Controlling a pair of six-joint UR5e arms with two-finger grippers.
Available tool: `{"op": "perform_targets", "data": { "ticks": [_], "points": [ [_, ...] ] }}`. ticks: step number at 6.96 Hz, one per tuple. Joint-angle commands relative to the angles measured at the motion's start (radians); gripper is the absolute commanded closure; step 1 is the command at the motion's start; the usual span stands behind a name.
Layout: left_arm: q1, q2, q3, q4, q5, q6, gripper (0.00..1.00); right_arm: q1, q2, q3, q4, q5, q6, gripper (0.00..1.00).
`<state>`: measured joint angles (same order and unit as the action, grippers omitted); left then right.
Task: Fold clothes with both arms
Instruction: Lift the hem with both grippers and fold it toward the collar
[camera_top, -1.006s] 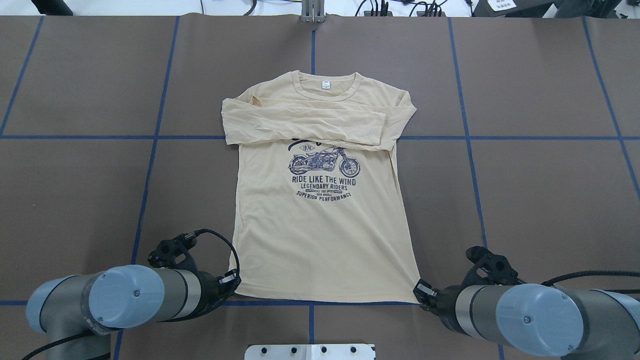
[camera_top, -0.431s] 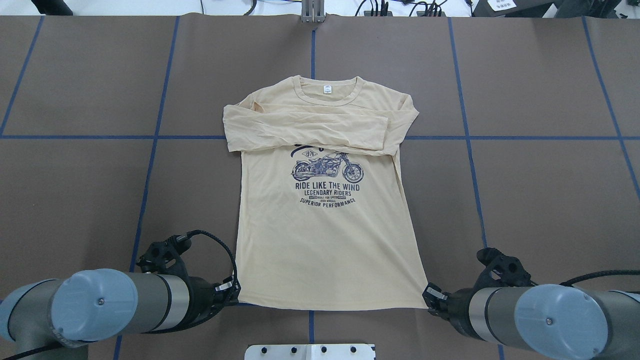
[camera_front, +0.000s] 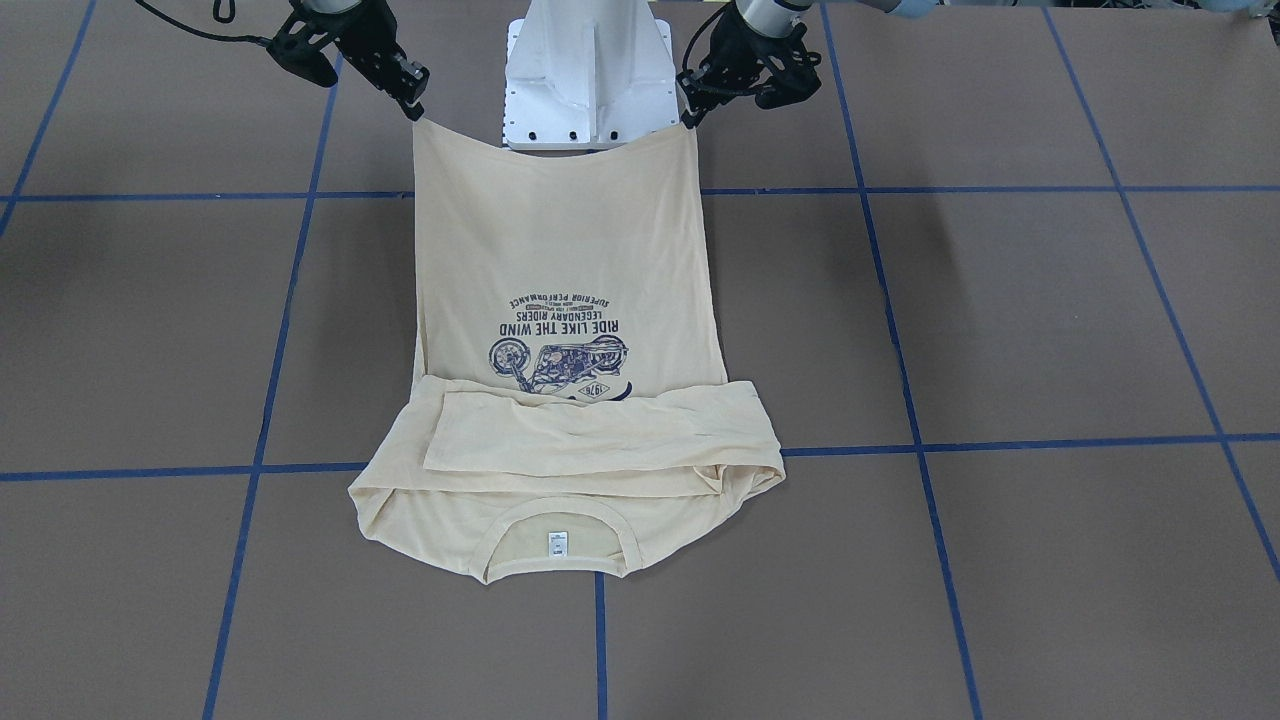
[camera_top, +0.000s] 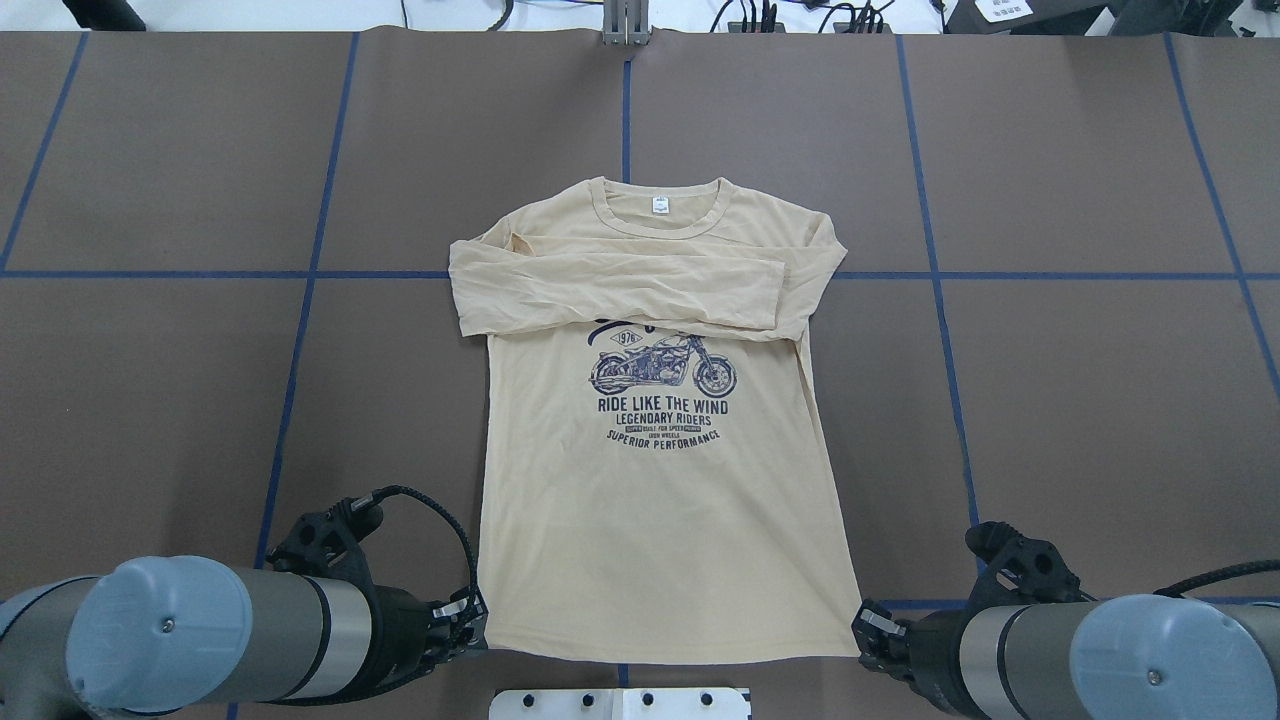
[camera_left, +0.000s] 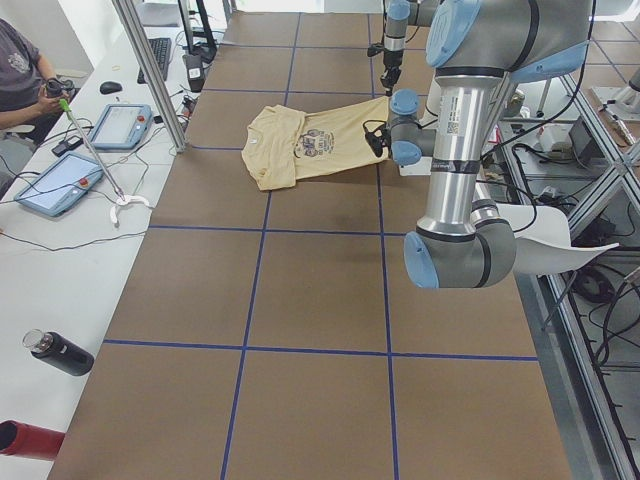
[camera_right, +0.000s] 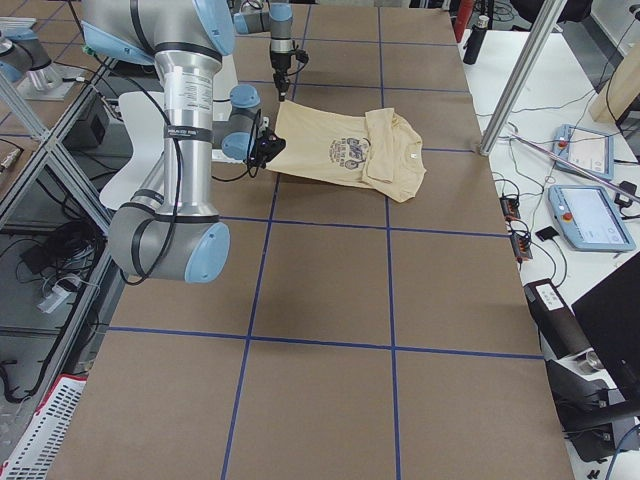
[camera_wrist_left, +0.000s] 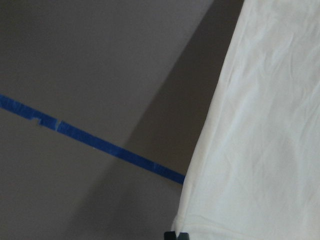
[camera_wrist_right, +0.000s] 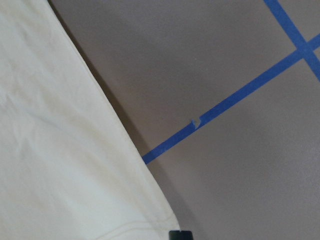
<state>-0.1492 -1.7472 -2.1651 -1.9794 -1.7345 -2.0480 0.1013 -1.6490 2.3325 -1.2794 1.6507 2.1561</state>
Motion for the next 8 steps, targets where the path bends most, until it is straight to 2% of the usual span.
{"op": "perform_targets", "data": {
  "ticks": [1,2,3,4,6,7,8],
  "points": [
    [-0.050,-0.012,-0.021,-0.006,-0.004,0.015,1.00,0.114,0.006,-0.002,-0.006,0.065,-0.016,1.00],
    [-0.153,-0.043,-0.013,-0.012,-0.026,0.137,1.00,0.253,0.073,-0.059,-0.008,0.139,-0.113,1.00],
    [-0.264,-0.063,0.025,-0.013,-0.071,0.270,1.00,0.431,0.184,-0.173,-0.009,0.284,-0.222,1.00],
    [-0.380,-0.124,0.104,-0.013,-0.098,0.352,1.00,0.562,0.268,-0.282,-0.009,0.381,-0.261,1.00],
    [-0.507,-0.249,0.366,-0.073,-0.115,0.436,1.00,0.664,0.436,-0.497,-0.026,0.394,-0.355,1.00],
    [-0.538,-0.259,0.474,-0.195,-0.116,0.437,1.00,0.704,0.516,-0.589,-0.032,0.394,-0.372,1.00],
    [-0.567,-0.273,0.514,-0.237,-0.116,0.439,1.00,0.724,0.572,-0.660,-0.038,0.394,-0.386,1.00]
  ]
}}
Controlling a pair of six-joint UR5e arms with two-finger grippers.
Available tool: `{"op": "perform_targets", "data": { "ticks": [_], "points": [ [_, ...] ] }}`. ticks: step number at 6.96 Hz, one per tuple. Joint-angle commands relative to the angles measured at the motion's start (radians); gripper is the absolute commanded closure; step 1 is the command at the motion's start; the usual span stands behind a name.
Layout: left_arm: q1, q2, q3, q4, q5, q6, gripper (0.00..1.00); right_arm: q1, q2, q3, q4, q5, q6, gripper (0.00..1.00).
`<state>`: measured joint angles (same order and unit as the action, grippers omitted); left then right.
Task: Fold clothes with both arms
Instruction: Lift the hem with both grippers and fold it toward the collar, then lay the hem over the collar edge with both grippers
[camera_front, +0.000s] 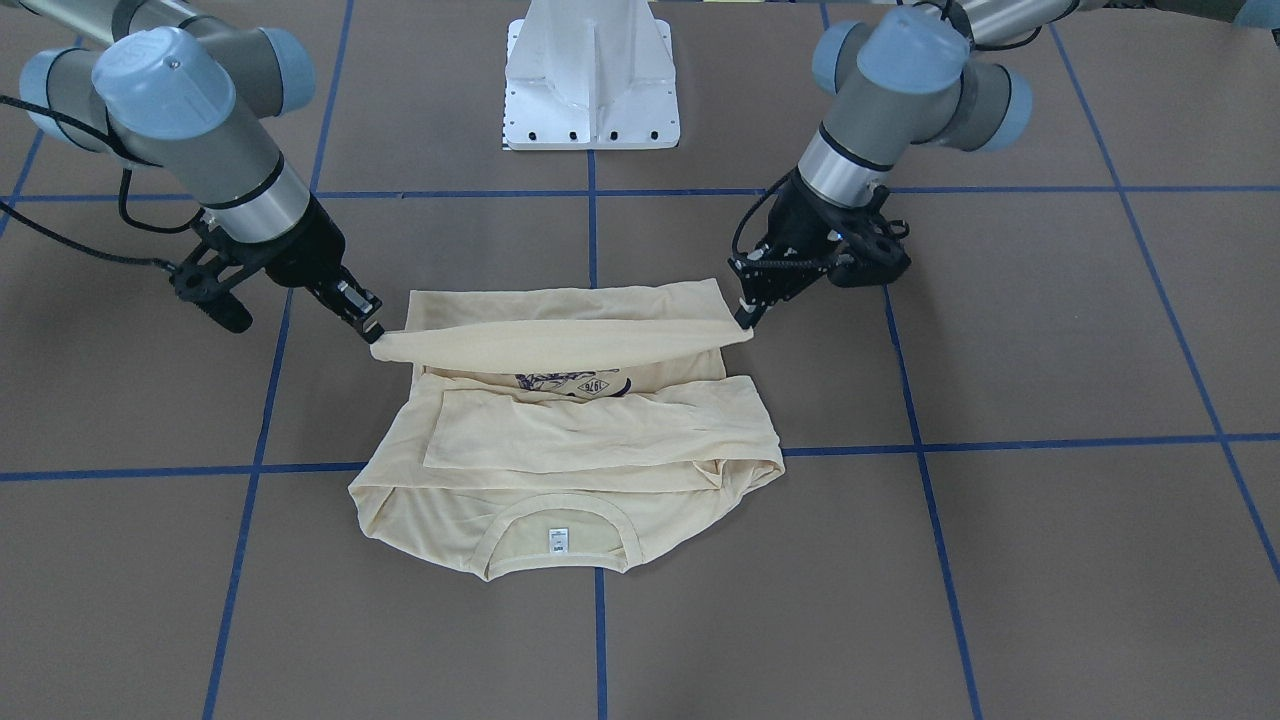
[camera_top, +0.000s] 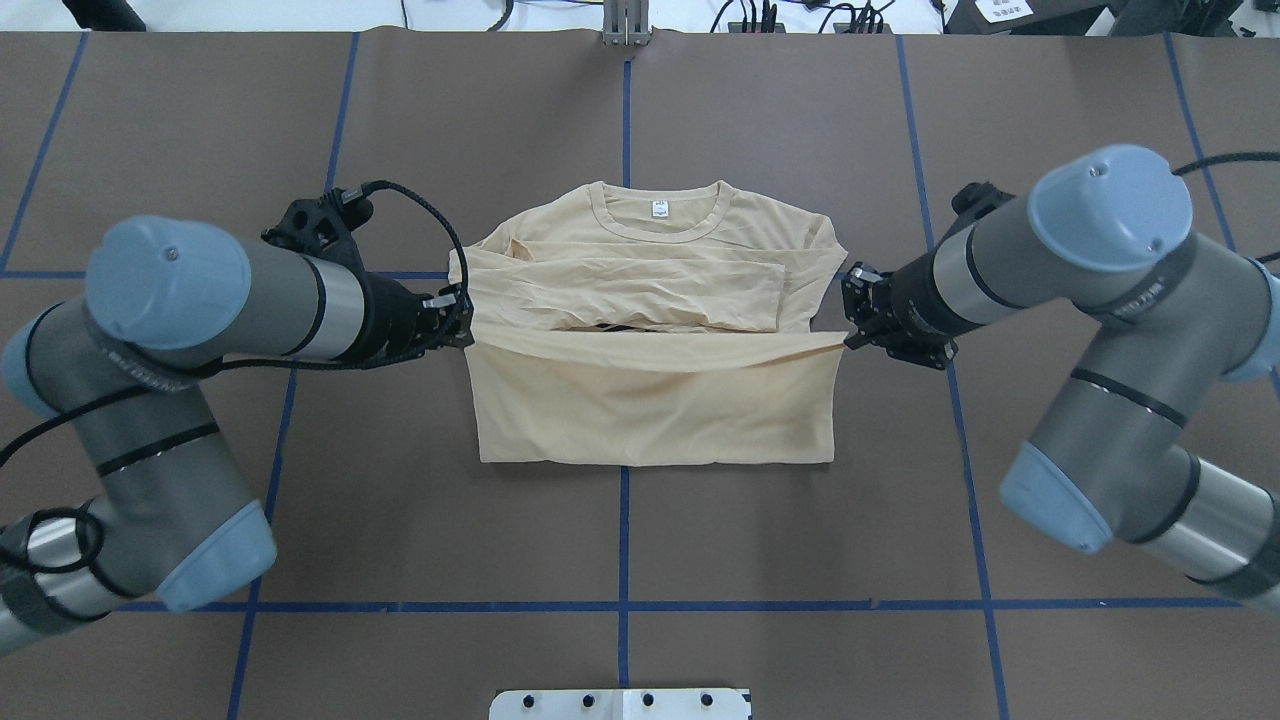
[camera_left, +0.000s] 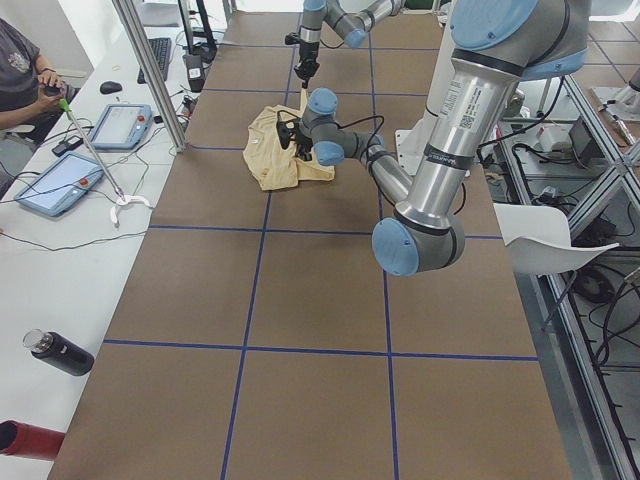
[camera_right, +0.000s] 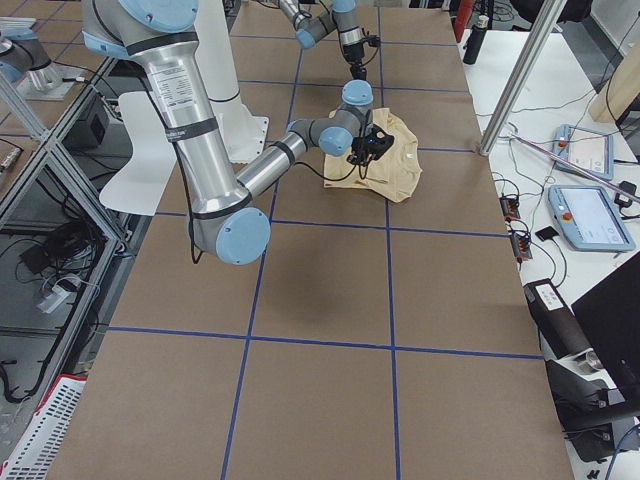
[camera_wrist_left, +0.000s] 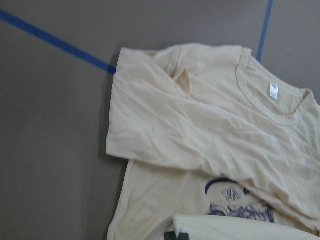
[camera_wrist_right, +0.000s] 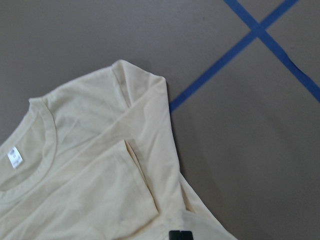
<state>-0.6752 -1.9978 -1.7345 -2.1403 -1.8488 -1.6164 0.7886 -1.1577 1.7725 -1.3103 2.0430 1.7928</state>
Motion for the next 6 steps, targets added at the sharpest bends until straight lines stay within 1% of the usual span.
{"op": "perform_targets", "data": {
  "ticks": [1,2,4,5,6],
  "points": [
    [-0.059,-0.054,0.114,-0.078,-0.001,0.007,1.00,0.059,0.101,-0.144,-0.007,0.002,-0.070,1.00],
    [-0.072,-0.091,0.160,-0.078,-0.001,0.007,1.00,0.078,0.127,-0.194,-0.006,-0.001,-0.135,1.00],
    [-0.083,-0.191,0.318,-0.087,0.003,0.035,1.00,0.078,0.289,-0.415,0.002,-0.009,-0.157,1.00],
    [-0.089,-0.214,0.404,-0.161,0.008,0.035,1.00,0.078,0.323,-0.489,0.006,-0.038,-0.211,1.00],
    [-0.093,-0.235,0.488,-0.234,0.011,0.035,1.00,0.078,0.346,-0.528,0.006,-0.059,-0.239,1.00]
  ]
}}
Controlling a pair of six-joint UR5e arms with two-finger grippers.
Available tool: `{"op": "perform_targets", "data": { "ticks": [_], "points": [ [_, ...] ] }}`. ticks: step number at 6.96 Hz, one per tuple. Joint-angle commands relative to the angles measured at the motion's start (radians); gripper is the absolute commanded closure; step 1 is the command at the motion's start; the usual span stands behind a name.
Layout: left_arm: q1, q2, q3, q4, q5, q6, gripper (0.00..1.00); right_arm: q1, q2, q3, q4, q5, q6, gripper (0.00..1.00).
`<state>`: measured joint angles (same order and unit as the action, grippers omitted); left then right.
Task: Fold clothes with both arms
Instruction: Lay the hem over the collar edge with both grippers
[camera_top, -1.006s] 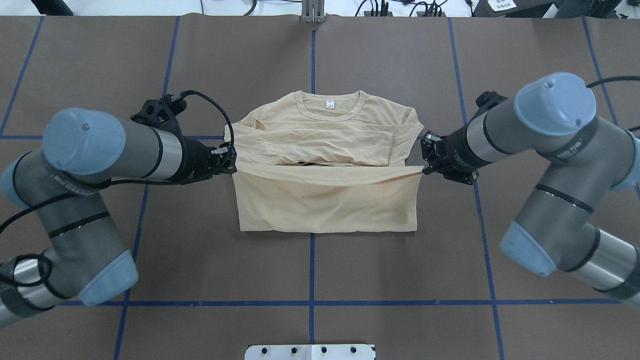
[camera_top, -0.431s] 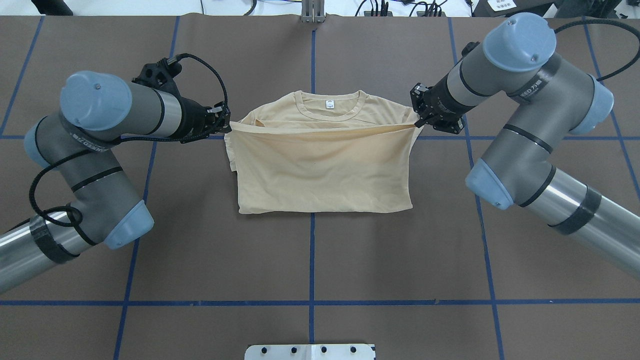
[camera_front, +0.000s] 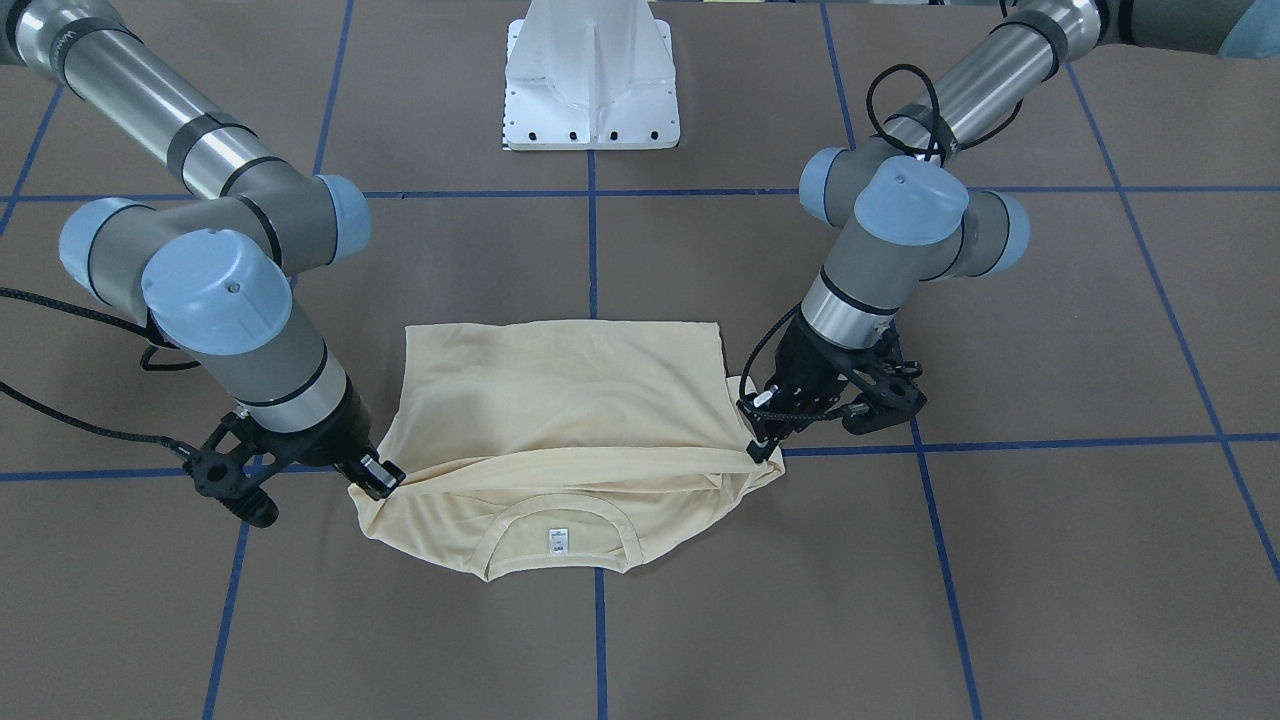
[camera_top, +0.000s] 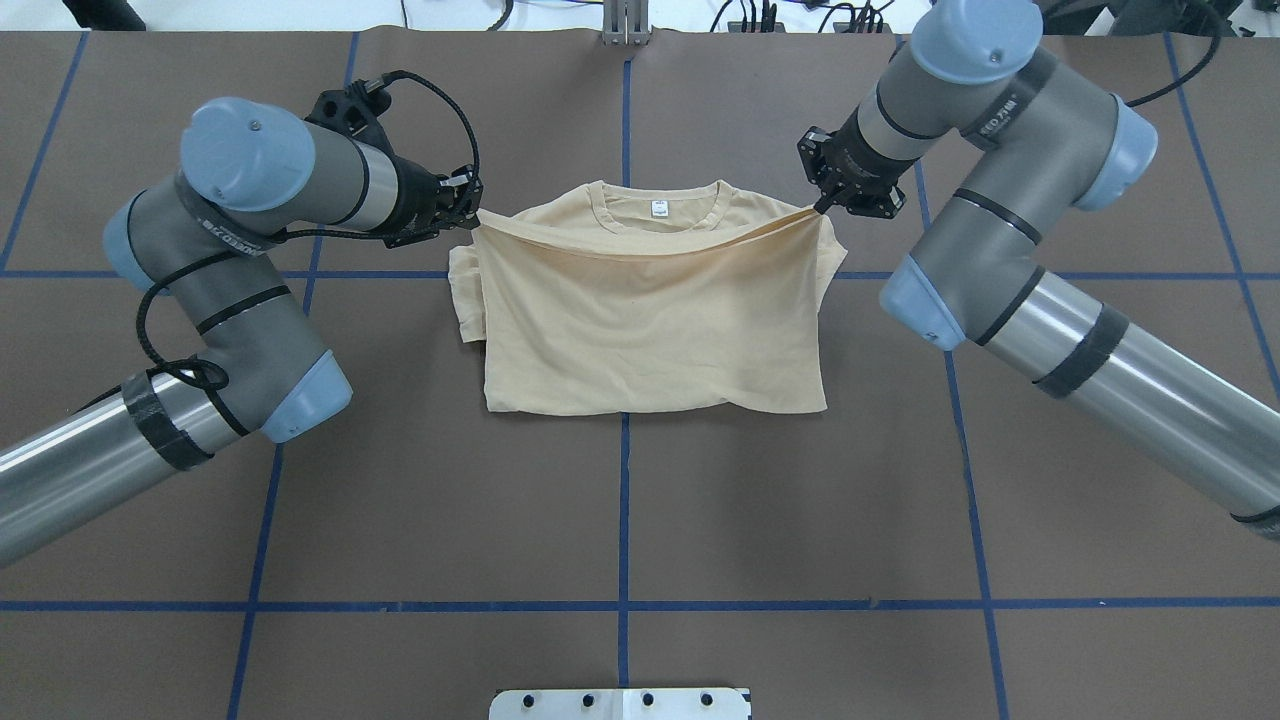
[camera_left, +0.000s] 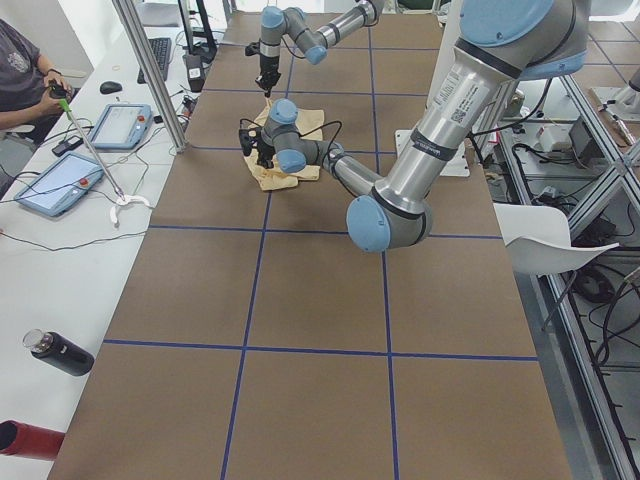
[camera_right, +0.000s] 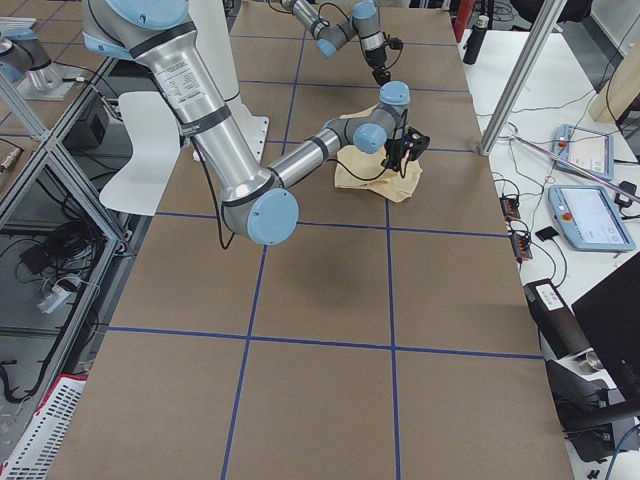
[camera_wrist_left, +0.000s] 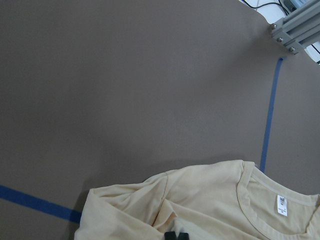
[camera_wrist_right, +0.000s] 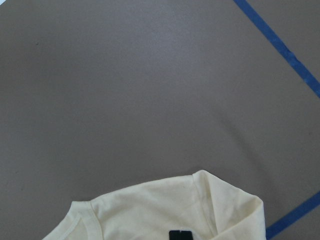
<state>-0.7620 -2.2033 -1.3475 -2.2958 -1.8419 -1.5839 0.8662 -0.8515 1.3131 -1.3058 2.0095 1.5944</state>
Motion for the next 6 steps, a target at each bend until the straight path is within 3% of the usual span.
{"op": "perform_targets", "data": {
  "ticks": [1,3,6],
  "points": [
    [-0.008,-0.051,0.151,-0.108,0.006,0.004,1.00,-0.003,0.043,-0.089,0.002,-0.052,-0.060,1.00],
    [-0.008,-0.065,0.172,-0.111,0.036,0.002,1.00,-0.007,0.060,-0.142,0.003,-0.081,-0.100,1.00],
    [-0.008,-0.081,0.215,-0.143,0.036,0.002,0.86,-0.007,0.104,-0.187,0.003,-0.081,-0.099,0.98]
  ]
}}
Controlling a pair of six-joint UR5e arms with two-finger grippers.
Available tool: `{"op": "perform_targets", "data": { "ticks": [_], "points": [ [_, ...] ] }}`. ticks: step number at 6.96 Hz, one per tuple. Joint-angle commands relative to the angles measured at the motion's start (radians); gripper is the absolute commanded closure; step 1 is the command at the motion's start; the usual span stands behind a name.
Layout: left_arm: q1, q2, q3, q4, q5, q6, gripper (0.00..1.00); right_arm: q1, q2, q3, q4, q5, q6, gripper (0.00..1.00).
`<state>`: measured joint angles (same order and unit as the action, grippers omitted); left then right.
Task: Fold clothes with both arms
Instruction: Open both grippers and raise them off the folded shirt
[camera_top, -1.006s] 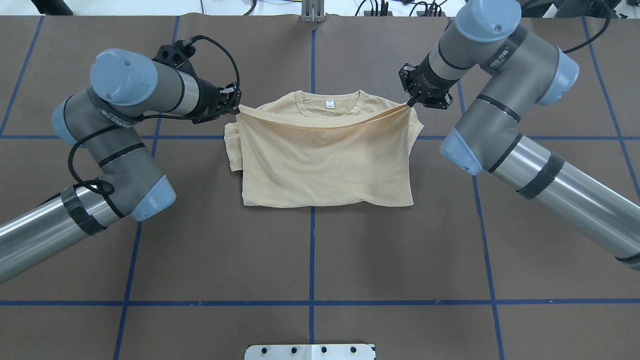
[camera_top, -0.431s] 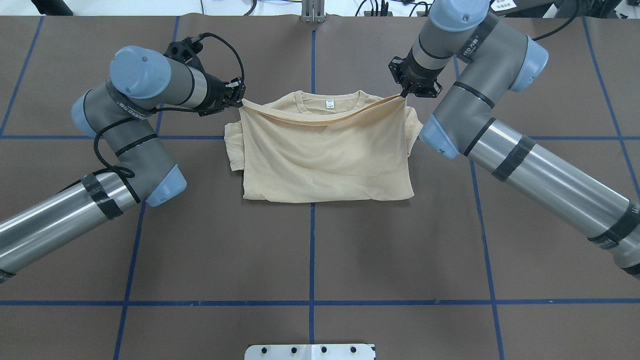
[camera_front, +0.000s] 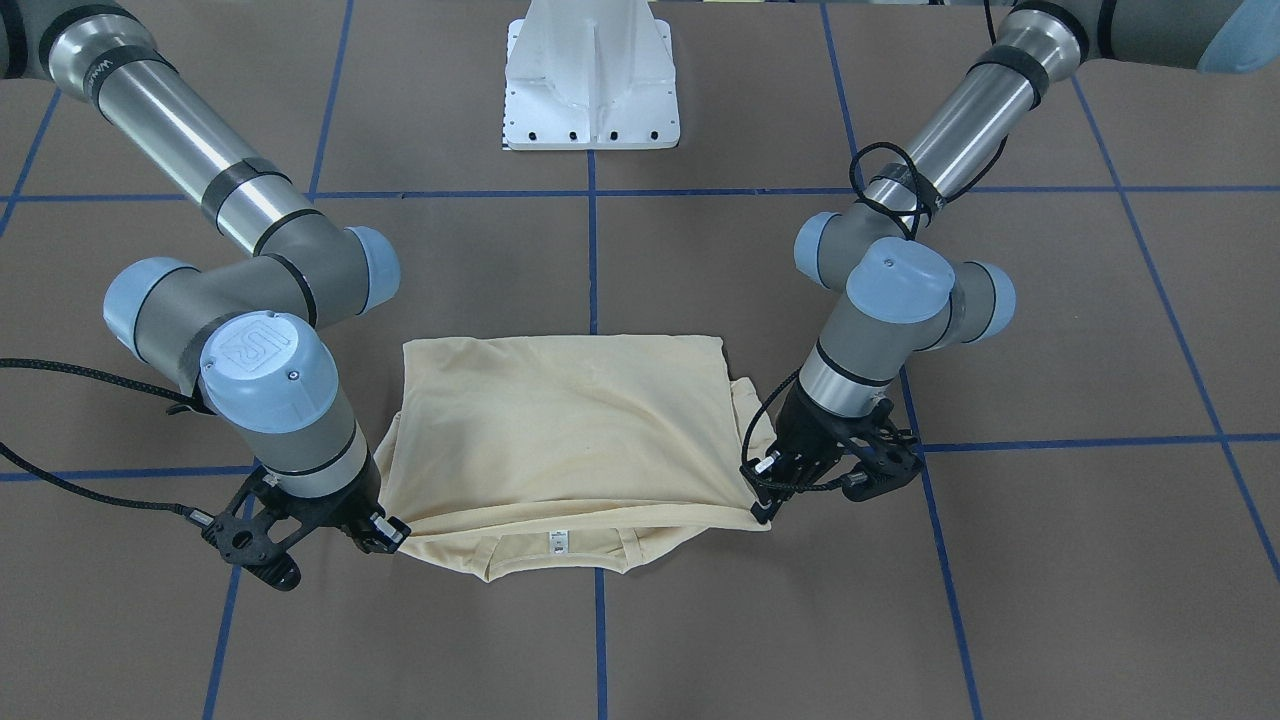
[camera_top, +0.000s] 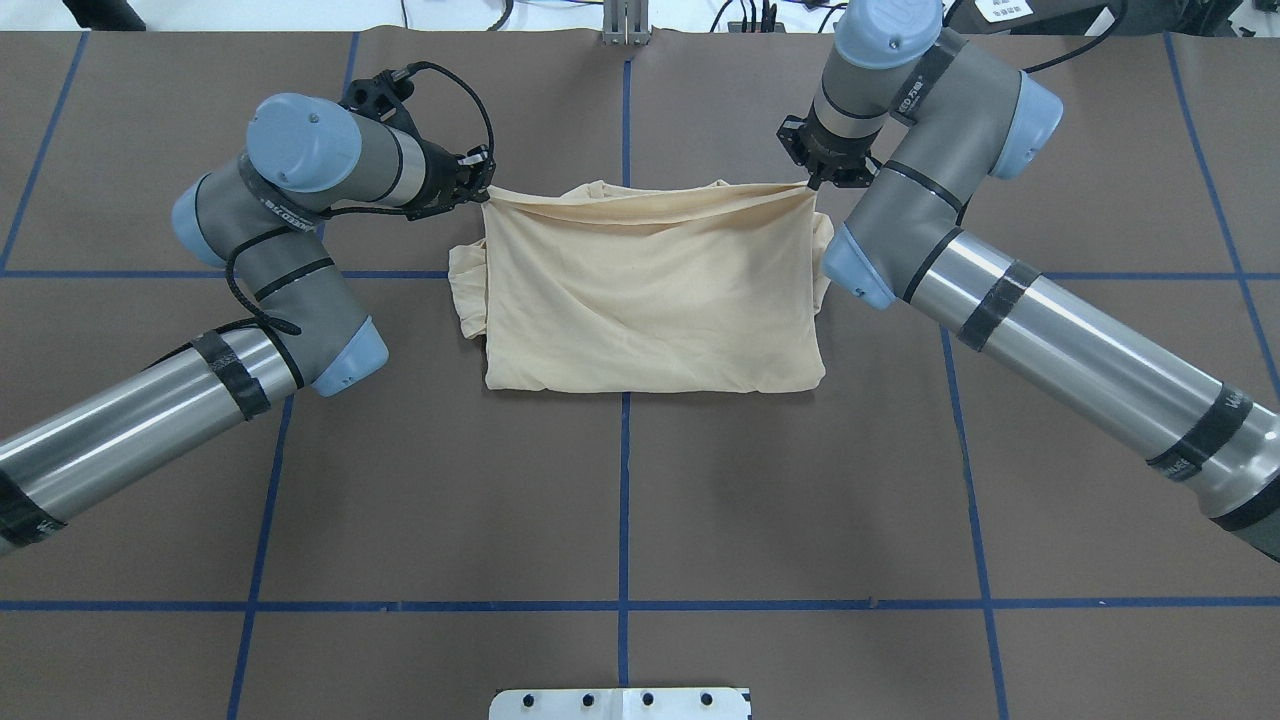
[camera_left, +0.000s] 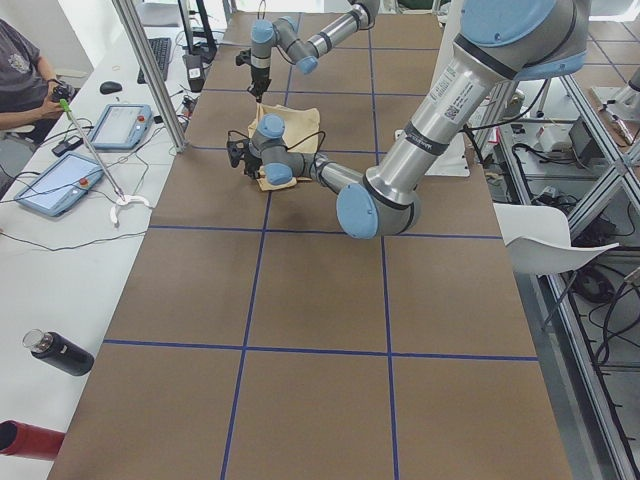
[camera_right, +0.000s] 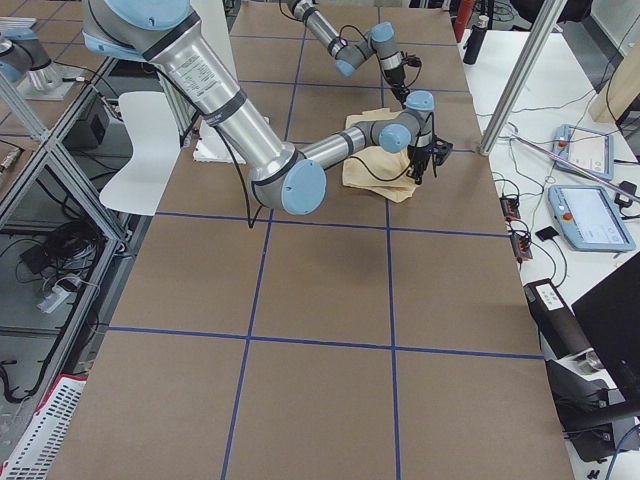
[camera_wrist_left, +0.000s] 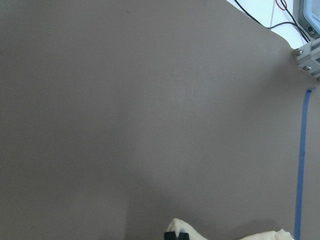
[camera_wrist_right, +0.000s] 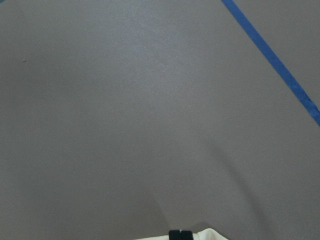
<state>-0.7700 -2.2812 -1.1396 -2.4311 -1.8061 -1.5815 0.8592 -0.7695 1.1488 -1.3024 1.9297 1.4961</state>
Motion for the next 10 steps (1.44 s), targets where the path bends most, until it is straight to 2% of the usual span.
{"op": "perform_targets", "data": {
  "ticks": [1,2,3,4,5,6,7,8,9,10],
  "points": [
    [0.000,-0.004,0.008,-0.008,0.001,0.000,0.83,0.000,0.039,-0.035,0.002,-0.001,0.003,0.73],
    [0.000,-0.004,0.008,-0.008,0.001,0.000,0.76,0.000,0.039,-0.035,0.011,-0.001,0.006,0.66],
    [0.000,-0.003,0.021,-0.031,0.001,0.000,0.62,0.000,0.038,-0.040,0.024,-0.005,0.006,0.52],
    [-0.005,-0.003,0.021,-0.052,0.001,-0.002,0.59,0.001,0.030,-0.037,0.046,-0.008,0.013,0.44],
    [-0.027,-0.003,0.005,-0.055,-0.005,-0.002,0.59,0.006,-0.014,0.042,0.048,0.000,0.030,0.36],
    [-0.043,-0.003,-0.003,-0.057,-0.007,0.000,0.59,-0.011,-0.169,0.239,0.060,0.006,0.094,0.32],
    [-0.055,0.008,-0.037,-0.059,-0.010,0.002,0.59,-0.059,-0.292,0.369,0.118,0.000,0.152,0.29],
    [-0.058,0.009,-0.070,-0.049,-0.010,0.005,0.59,-0.089,-0.348,0.450,0.136,-0.003,0.238,0.28],
    [-0.063,0.053,-0.119,-0.052,-0.009,0.005,0.59,-0.124,-0.414,0.516,0.137,-0.006,0.290,0.27],
    [-0.072,0.061,-0.124,-0.054,-0.010,0.005,0.59,-0.150,-0.462,0.578,0.137,-0.015,0.315,0.25]
  ]
}}
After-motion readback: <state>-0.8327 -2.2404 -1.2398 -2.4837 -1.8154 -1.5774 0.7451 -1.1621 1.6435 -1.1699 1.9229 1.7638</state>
